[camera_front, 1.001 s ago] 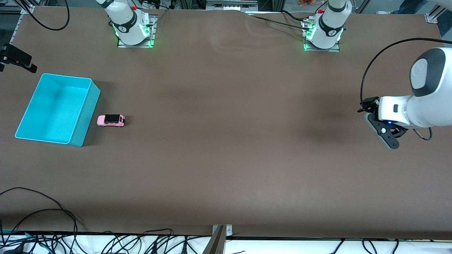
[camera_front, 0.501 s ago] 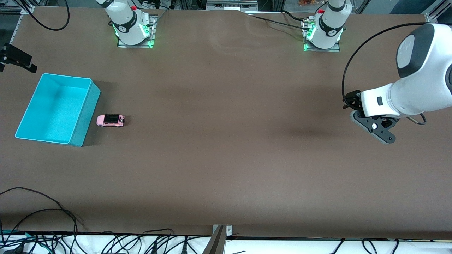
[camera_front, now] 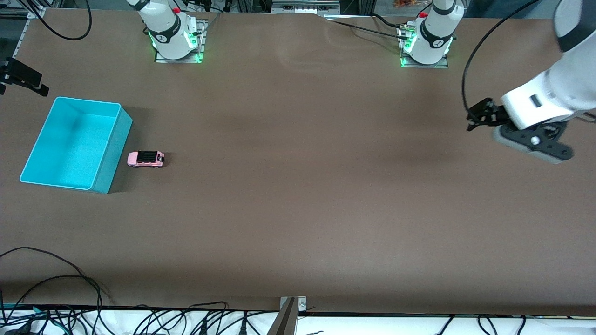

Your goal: Wind and store pink jeep toy

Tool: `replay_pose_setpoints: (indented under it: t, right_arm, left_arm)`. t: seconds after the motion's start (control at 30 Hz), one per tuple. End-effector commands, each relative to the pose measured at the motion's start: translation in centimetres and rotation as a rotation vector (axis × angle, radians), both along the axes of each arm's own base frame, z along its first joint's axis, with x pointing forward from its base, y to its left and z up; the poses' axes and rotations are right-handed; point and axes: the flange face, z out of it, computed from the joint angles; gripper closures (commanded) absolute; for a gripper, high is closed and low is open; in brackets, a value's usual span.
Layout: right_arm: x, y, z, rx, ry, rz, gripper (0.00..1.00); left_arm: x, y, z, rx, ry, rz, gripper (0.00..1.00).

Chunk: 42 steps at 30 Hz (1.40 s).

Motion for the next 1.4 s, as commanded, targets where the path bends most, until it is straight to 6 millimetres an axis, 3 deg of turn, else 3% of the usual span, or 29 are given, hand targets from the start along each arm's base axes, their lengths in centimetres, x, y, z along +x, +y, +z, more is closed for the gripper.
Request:
replay_pose_setpoints:
  t: [0.0,0.3,0.53,0.7,0.87,1.37]
  right_arm:
    - [0.1,-0.5,0.5,-0.008,-0.01,-0.003,0.0]
    - [0.1,-0.4,0.5,-0.008,-0.009,-0.001,0.0]
    - [0.1,-0.7,0.5,-0.008,-0.01,-0.007,0.0]
    - [0.1,-0.2,0.8,-0.011,-0.022,-0.006,0.0]
    - [0.3,1.7,0.7,-0.021,-0.033,0.025,0.0]
    - [0.4,2.7,0.3,-0.012,-0.035,0.045,0.0]
  left_arm:
    - [-4.0,1.4,1.2,0.01,-0.018,0.134,0.0]
    - [-3.8,2.6,2.5,0.074,-0.074,0.167,0.0]
    - [-3.9,2.2,2.8,0.095,-0.081,0.161,0.0]
    - [-3.9,1.9,3.4,0.124,-0.094,0.149,0.0]
    - [-4.1,2.2,3.7,0.123,-0.097,0.165,0.0]
    - [-4.8,1.5,4.5,0.109,-0.106,0.202,0.0]
